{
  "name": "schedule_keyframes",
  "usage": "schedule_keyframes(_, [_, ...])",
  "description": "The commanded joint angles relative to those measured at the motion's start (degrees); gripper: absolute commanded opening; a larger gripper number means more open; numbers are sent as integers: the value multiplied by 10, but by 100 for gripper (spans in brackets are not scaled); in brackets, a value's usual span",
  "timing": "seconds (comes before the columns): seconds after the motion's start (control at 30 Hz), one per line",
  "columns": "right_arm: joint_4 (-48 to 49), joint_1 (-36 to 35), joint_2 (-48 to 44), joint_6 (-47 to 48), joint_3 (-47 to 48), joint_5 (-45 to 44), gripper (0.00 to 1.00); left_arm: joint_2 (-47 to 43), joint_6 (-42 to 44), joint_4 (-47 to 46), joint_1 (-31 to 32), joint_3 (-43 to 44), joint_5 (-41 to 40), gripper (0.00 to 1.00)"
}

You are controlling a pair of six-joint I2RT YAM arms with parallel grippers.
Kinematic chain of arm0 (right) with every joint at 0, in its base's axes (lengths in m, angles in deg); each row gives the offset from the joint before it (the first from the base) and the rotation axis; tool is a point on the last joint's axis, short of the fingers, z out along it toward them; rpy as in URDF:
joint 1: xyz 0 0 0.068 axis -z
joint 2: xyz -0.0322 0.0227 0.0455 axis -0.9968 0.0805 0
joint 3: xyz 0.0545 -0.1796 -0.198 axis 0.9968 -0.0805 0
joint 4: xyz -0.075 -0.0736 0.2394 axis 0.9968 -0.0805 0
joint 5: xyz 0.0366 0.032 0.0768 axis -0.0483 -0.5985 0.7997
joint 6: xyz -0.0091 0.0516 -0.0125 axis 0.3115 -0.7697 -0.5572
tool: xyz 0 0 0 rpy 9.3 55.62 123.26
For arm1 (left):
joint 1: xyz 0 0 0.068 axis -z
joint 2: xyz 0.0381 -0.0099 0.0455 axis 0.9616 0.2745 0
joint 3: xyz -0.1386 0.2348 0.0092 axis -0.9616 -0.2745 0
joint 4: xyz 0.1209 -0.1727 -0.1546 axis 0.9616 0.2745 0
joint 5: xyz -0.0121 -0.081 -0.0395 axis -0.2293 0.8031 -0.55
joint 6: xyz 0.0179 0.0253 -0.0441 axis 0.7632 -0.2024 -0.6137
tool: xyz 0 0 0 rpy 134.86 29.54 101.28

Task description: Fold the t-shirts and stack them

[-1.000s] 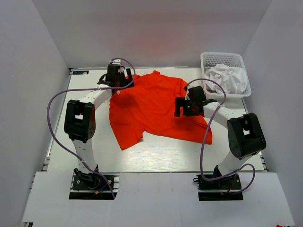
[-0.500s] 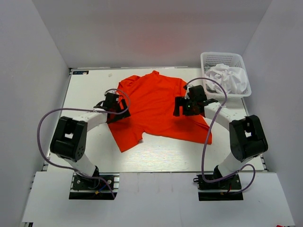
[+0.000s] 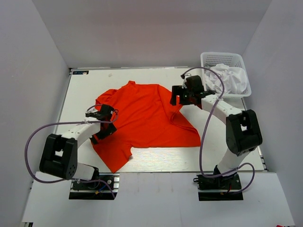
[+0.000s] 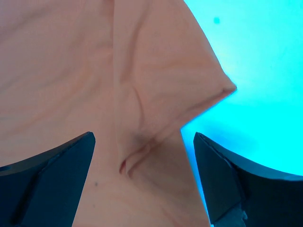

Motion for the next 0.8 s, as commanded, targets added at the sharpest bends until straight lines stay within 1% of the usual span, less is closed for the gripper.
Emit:
schedule_keyframes(0.0, [14,-2,41,21,47,18,90,-57,-21,53,6,45,-38,100])
schedule_keyframes(0.07, [12,-2,64,21,73,32,90,-83,33,18,6,65,-20,100])
schedule_keyframes(0.1, [14,-2,79,24,80,39,90,-83,50,-26,6,70,-9,100])
schedule_keyframes(0.17, [7,-2,102,27,109,45,90,-89,93,-75,6,77,35,100])
schedule_keyframes(0.2, [3,-2,118,29,117,45,90,-77,108,-129,6,77,57,100])
schedule_keyframes(0.23, [-14,-2,136,26,135,45,90,-67,122,-156,6,82,105,100])
schedule_keyframes(0.27, [-19,-2,143,21,148,46,90,-54,149,-182,6,82,129,100])
schedule_keyframes(0.3, [-23,-1,157,17,153,43,90,-17,164,-223,6,93,159,100])
schedule_keyframes(0.33, [-25,2,170,14,155,36,90,5,176,-232,6,102,206,100])
schedule_keyframes(0.4, [-31,3,185,10,166,17,90,49,192,-233,6,132,232,100])
schedule_keyframes(0.43, [-35,4,196,3,170,-3,90,90,192,-223,6,141,239,100])
schedule_keyframes(0.5, [-50,6,209,-3,183,-26,90,119,192,-217,6,153,218,100])
schedule_keyframes(0.57, [-54,9,221,-9,186,-41,90,145,192,-209,6,147,218,100])
schedule_keyframes(0.63, [-57,12,240,-16,193,-77,90,157,192,-204,6,147,213,100])
schedule_keyframes(0.7, [-83,20,264,-24,215,-116,90,169,197,-197,6,142,213,100])
schedule_keyframes(0.77, [-96,34,296,-30,248,-120,90,185,197,-197,6,142,213,100])
